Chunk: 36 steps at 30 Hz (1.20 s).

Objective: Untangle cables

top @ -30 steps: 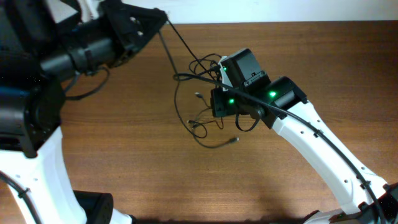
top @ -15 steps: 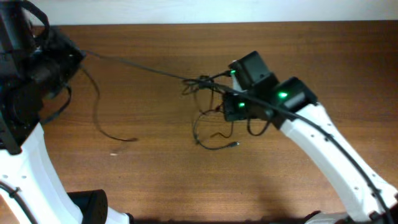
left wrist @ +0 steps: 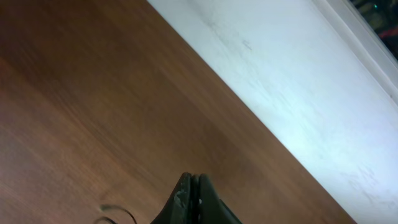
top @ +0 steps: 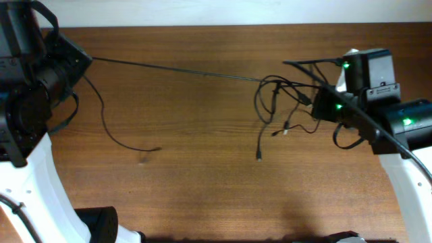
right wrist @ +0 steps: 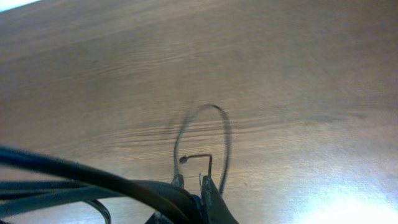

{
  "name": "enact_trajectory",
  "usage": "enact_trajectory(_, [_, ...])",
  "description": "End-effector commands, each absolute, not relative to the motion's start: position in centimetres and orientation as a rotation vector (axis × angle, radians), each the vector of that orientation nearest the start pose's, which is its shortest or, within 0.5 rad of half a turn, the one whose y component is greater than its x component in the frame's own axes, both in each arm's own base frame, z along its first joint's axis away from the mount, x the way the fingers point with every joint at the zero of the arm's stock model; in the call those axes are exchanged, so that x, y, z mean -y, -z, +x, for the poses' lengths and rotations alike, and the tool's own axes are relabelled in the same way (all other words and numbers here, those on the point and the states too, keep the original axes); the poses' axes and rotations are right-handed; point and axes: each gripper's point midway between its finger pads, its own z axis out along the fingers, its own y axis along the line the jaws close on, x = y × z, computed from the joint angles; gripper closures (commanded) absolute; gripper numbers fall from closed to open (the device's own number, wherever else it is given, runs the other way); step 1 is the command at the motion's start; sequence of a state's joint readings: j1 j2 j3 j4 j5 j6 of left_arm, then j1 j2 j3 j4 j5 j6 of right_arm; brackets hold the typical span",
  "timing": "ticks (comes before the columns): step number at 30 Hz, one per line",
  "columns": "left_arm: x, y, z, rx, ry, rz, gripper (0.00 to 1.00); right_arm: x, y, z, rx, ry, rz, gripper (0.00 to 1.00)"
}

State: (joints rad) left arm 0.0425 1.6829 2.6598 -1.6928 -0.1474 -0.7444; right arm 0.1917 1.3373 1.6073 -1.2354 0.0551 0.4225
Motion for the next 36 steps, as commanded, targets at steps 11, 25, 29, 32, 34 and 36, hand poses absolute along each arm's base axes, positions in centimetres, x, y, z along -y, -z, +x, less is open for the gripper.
enact_trajectory(11, [-9.1, -41.7, 31.8, -2.053, -0.117, -1.150, 1.00, 0.0, -28.7, 31.1, -2.494, -0.161, 0.668, 0.13])
enact_trajectory(25, [12.7, -54.8, 33.0, -1.845, 1.242, 0.339, 1.00, -4.7, -29.0, 30.6, -2.565, -0.498, 0.512, 0.02])
enact_trajectory(29, [14.4, -55.9, 30.4, -1.814, 1.429, 0.454, 1.00, -5.4, -29.2, 30.6, -2.571, -0.533, 0.447, 0.02])
enact_trajectory(32, [14.8, -57.1, 30.5, -1.810, 1.484, 0.407, 1.00, -5.7, -29.2, 30.6, -2.571, -0.559, 0.439, 0.02])
enact_trajectory(34, [15.3, -58.3, 29.1, -1.844, 1.657, 0.374, 1.00, -6.7, -29.3, 30.4, -2.585, -0.634, 0.418, 0.02])
enact_trajectory(36, [15.6, -60.7, 27.9, -1.744, 1.644, 0.532, 1.00, -8.0, -29.3, 30.3, -2.599, -0.690, 0.333, 0.02])
